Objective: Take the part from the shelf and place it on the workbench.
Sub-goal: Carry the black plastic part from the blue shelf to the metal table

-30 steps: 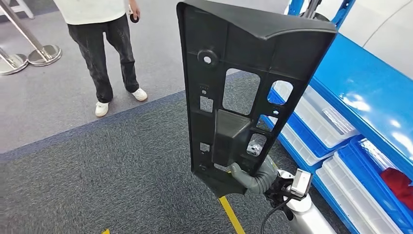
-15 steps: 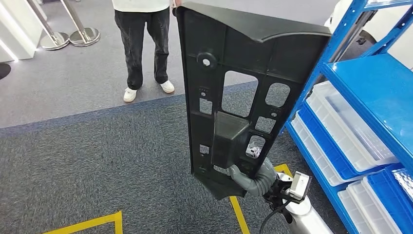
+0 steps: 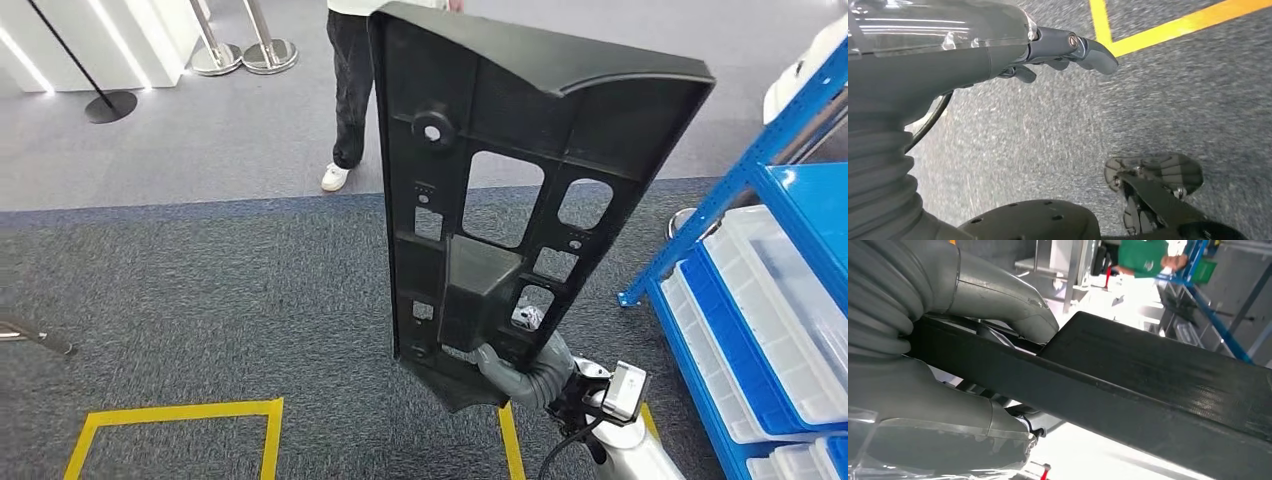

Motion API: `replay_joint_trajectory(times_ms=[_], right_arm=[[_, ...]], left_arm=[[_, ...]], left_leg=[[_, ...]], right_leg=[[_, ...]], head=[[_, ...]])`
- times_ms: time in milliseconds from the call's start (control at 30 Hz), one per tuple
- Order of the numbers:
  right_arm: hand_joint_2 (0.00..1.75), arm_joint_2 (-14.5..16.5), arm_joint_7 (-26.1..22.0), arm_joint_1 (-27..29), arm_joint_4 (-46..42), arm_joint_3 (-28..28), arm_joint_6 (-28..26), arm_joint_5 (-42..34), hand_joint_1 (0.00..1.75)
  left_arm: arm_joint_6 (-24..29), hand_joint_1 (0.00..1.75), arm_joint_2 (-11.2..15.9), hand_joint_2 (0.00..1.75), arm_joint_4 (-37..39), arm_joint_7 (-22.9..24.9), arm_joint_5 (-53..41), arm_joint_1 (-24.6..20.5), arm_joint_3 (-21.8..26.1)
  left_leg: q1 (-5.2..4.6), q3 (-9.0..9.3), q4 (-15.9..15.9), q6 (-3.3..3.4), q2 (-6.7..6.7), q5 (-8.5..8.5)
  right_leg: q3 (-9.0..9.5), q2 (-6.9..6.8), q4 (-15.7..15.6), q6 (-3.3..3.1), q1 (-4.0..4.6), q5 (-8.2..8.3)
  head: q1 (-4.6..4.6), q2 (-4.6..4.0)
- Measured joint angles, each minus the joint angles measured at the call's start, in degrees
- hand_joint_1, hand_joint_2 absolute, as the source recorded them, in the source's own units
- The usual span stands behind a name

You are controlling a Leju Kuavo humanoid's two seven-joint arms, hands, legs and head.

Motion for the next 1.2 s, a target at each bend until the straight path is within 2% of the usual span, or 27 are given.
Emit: replay_joint_trajectory(times_ms=[67, 133, 200, 233, 300, 333, 367, 400, 433, 467, 500, 567, 600, 633, 667, 700, 733, 800, 867, 900, 933, 967, 1000, 1033, 1100, 1167, 1200], right_arm=[[1.75, 0.0, 0.0, 0.2, -0.4, 0.0, 0.0, 0.0, 1.75], [1.75, 0.0, 0.1, 0.2, -0.7, 0.0, 0.0, 0.0, 1.75], [1.75, 0.0, 0.1, 0.2, -0.8, -0.1, 0.1, 0.0, 1.75], [1.75, 0.0, 0.1, 0.2, -0.9, -0.1, 0.1, 0.0, 1.75], [1.75, 0.0, 0.1, 0.1, -1.0, -0.1, 0.2, 0.0, 1.75], [1.75, 0.0, 0.1, 0.1, -1.0, -0.1, 0.2, 0.0, 1.75], [1.75, 0.0, 0.1, 0.2, -1.0, -0.2, 0.2, 0.0, 1.75], [1.75, 0.0, 0.1, 0.2, -1.0, -0.2, 0.2, 0.0, 1.75], [1.75, 0.0, 0.1, 0.3, -1.0, -0.2, 0.2, 0.0, 1.75], [1.75, 0.0, 0.1, 0.3, -1.0, -0.2, 0.3, 0.0, 1.75], [1.75, 0.0, 0.1, 0.2, -1.0, -0.2, 0.4, 0.0, 1.75], [1.75, 0.0, 0.1, 0.2, -1.0, -0.3, 0.5, 0.0, 1.75], [1.75, 0.0, 0.1, 0.1, -1.0, -0.4, 0.6, 0.0, 1.75], [1.75, 0.0, 0.1, 0.1, -1.0, -0.4, 0.6, 0.0, 1.75], [1.75, 0.0, 0.2, 0.0, -1.0, -0.4, 0.7, 0.0, 1.75], [1.75, 0.0, 0.2, -0.1, -1.0, -0.4, 0.7, 0.0, 1.75], [1.75, 0.0, 0.2, -0.2, -1.0, -0.4, 0.6, 0.0, 1.75], [1.75, 0.0, 0.1, -0.3, -1.0, -0.4, 0.5, 0.0, 1.75], [1.75, 0.1, 0.1, -0.3, -1.0, -0.4, 0.6, 0.0, 1.75], [1.75, 0.1, 0.1, -0.3, -1.0, -0.4, 0.6, 0.0, 1.75], [1.75, 0.1, 0.2, -0.3, -1.0, -0.4, 0.7, 0.0, 1.75], [1.75, 0.1, 0.2, -0.2, -1.0, -0.4, 0.7, 0.0, 1.75], [1.75, 0.1, 0.2, -0.2, -1.0, -0.4, 0.6, 0.0, 1.75], [1.75, 0.1, 0.2, -0.2, -1.0, -0.4, 0.6, 0.0, 1.75], [1.75, 0.1, 0.3, 0.0, -1.1, -0.5, 0.4, 0.0, 1.75], [1.75, 0.1, 0.2, 0.3, -1.2, -0.7, 0.1, 0.0, 1.75], [1.75, 0.1, 0.2, 0.4, -1.3, -0.8, 0.0, 0.0, 1.75]], left_arm=[[0.1, 0.00, 0.1, 1.75, 0.0, 0.2, -0.1, 0.6, 0.0], [0.2, 0.00, 0.2, 1.75, -0.1, 0.3, -0.1, 1.1, 0.0], [0.2, 0.00, 0.2, 1.75, -0.1, 0.3, 0.0, 1.3, 0.0], [0.2, 0.00, 0.2, 1.75, -0.1, 0.3, 0.1, 1.3, 0.0], [0.2, 0.00, 0.0, 1.75, -0.1, 0.3, 0.1, 1.2, 0.0], [0.2, 0.00, -0.1, 1.75, -0.1, 0.3, 0.2, 1.2, 0.0], [0.2, 0.00, -0.1, 1.75, -0.1, 0.3, 0.2, 1.1, 0.0], [0.2, 0.00, -0.2, 1.75, -0.1, 0.3, 0.2, 1.1, 0.0], [0.2, 0.00, -0.3, 1.75, -0.1, 0.3, 0.2, 1.1, 0.0], [0.2, 0.00, -0.3, 1.75, -0.1, 0.3, 0.2, 1.0, 0.0], [0.2, 0.00, -0.4, 1.75, -0.1, 0.3, 0.3, 1.0, 0.0], [0.2, 0.00, -0.7, 1.75, -0.1, 0.3, 0.3, 0.9, 0.0], [0.2, 0.00, -0.8, 1.75, -0.1, 0.3, 0.3, 0.8, 0.0], [0.2, 0.00, -0.8, 1.75, -0.1, 0.3, 0.3, 0.7, 0.0], [0.2, 0.00, -0.9, 1.75, -0.1, 0.3, 0.3, 0.6, 0.0], [0.2, 0.00, -0.9, 1.75, -0.1, 0.3, 0.3, 0.5, 0.0], [0.2, 0.00, -0.9, 1.75, -0.1, 0.3, 0.4, 0.5, 0.0], [0.2, 0.00, -0.8, 1.75, -0.1, 0.4, 0.4, 0.5, 0.0], [0.3, 0.00, -0.6, 1.75, -0.1, 0.4, 0.3, 0.3, 0.0], [0.3, 0.00, -0.5, 1.75, -0.1, 0.4, 0.3, 0.1, 0.0], [0.3, 0.00, -0.5, 1.75, -0.1, 0.4, 0.3, 0.0, 0.0], [0.3, 0.00, -0.5, 1.75, -0.1, 0.4, 0.3, -0.1, 0.0], [0.3, 0.00, -0.5, 1.75, -0.1, 0.4, 0.2, 0.0, 0.0], [0.3, 0.00, -0.4, 1.75, -0.2, 0.4, 0.1, 0.2, 0.0], [0.4, 0.00, -0.3, 1.75, -0.2, 0.5, -0.2, 0.8, 0.0], [0.4, 0.00, -0.2, 1.75, -0.2, 0.5, -0.3, 1.2, 0.0], [0.4, 0.00, -0.2, 1.75, -0.3, 0.4, -0.3, 1.3, 0.0]], left_leg=[[-0.13, 4.10, -7.7, 0.18, 2.35, 2.70], [-0.52, 5.73, -11.4, 1.04, 3.81, 2.99], [-0.70, 5.57, -11.9, 2.04, 2.81, 2.95], [-0.64, 5.51, -12.1, 2.39, 2.09, 3.13], [-0.43, 5.54, -12.4, 3.06, 0.89, 3.53], [-0.37, 5.50, -12.4, 3.26, 0.30, 3.66], [-0.38, 5.43, -12.4, 3.39, -0.31, 3.74], [-0.41, 5.37, -12.4, 3.48, -1.02, 3.80], [-0.44, 5.34, -12.3, 3.52, -1.77, 3.83], [-0.46, 5.37, -12.3, 3.54, -2.57, 3.85], [-0.46, 5.47, -12.2, 3.52, -3.39, 3.85], [-0.49, 5.56, -12.1, 3.33, -4.86, 3.80], [-0.48, 5.39, -11.9, 3.13, -5.50, 3.79], [-0.40, 5.09, -11.8, 2.82, -6.10, 3.85], [-0.29, 4.77, -11.8, 2.44, -6.72, 3.98], [-0.17, 4.47, -11.9, 2.07, -7.38, 4.12], [-0.12, 4.33, -11.8, 1.74, -7.42, 4.10], [-0.39, 3.32, -9.5, 1.15, -4.85, 2.44], [-0.55, 0.57, -3.1, 0.61, -1.57, -1.16], [-0.52, -1.01, 0.5, 0.40, -1.03, -2.76], [-0.49, -1.97, 3.0, 0.26, -0.83, -3.56], [-0.46, -2.03, 3.6, 0.17, -0.71, -3.37], [-0.42, -0.95, 2.0, 0.13, -0.51, -2.12], [-0.38, 1.06, -1.6, 0.15, 0.08, -0.18], [-0.63, 4.95, -9.1, 0.53, 2.60, 2.37], [-1.03, 6.14, -12.1, 1.41, 3.98, 2.61], [-1.15, 6.02, -12.4, 1.88, 3.51, 2.67]], right_leg=[[0.17, -1.21, 0.3, 0.41, 0.16, -0.33], [0.05, -2.28, 0.5, 0.86, 0.51, -0.48], [-0.03, -3.47, 0.6, 1.36, 0.65, -0.52], [-0.05, -3.03, 0.9, 1.68, 0.51, -0.87], [-1.33, -0.05, 4.1, 2.16, 0.16, -3.17], [-2.89, 1.84, 7.5, 2.29, 0.04, -5.03], [-4.86, 2.87, 11.6, 2.30, 0.03, -6.83], [-6.70, 3.30, 15.2, 2.31, 0.05, -8.00], [-7.84, 3.44, 17.3, 2.27, 0.08, -8.18], [-7.93, 3.53, 17.1, 2.16, 0.08, -7.21], [-6.91, 3.82, 14.7, 1.99, 0.08, -5.25], [-3.45, 6.04, 6.9, 1.52, 0.00, -1.08], [-2.14, 7.24, 3.7, 1.39, -0.06, 0.01], [-1.49, 8.08, 2.0, 1.30, -0.06, 0.36], [-1.34, 8.22, 1.4, 1.27, -0.04, 0.13], [-1.29, 7.62, 1.0, 1.18, -0.01, 0.15], [-1.14, 6.89, 0.8, 0.96, -0.07, 0.27], [-0.62, 5.31, 0.0, 0.28, -0.21, 0.49], [-0.33, 3.68, -0.3, -0.19, -0.08, 0.49], [-0.32, 2.80, -0.3, -0.25, 0.02, 0.43], [-0.32, 1.91, -0.3, -0.28, 0.08, 0.36], [-0.32, 1.04, -0.2, -0.26, 0.10, 0.28], [-0.27, 0.27, -0.2, -0.21, 0.12, 0.18], [-0.15, -0.40, -0.1, -0.09, 0.12, 0.06], [0.00, -1.52, 0.1, 0.28, 0.37, -0.23], [-0.09, -2.66, 0.3, 0.71, 0.72, -0.41], [-0.14, -3.34, 0.4, 0.92, 0.80, -0.48]], head=[[0.00, 0.00], [0.00, 0.00], [0.00, 0.00], [0.00, 0.00], [0.01, 0.00], [0.02, 0.00], [0.02, 0.00], [0.02, 0.00], [0.02, 0.00], [0.02, 0.00], [0.02, 0.00], [0.02, 0.00], [0.02, 0.00], [0.02, 0.00], [0.02, 0.00], [0.02, 0.00], [0.02, 0.00], [-0.01, 0.00], [-0.01, 0.00], [0.00, 0.00], [0.00, 0.00], [0.00, 0.00], [0.00, 0.00], [0.00, 0.00], [0.00, 0.00], [0.00, 0.00], [0.00, 0.00]])
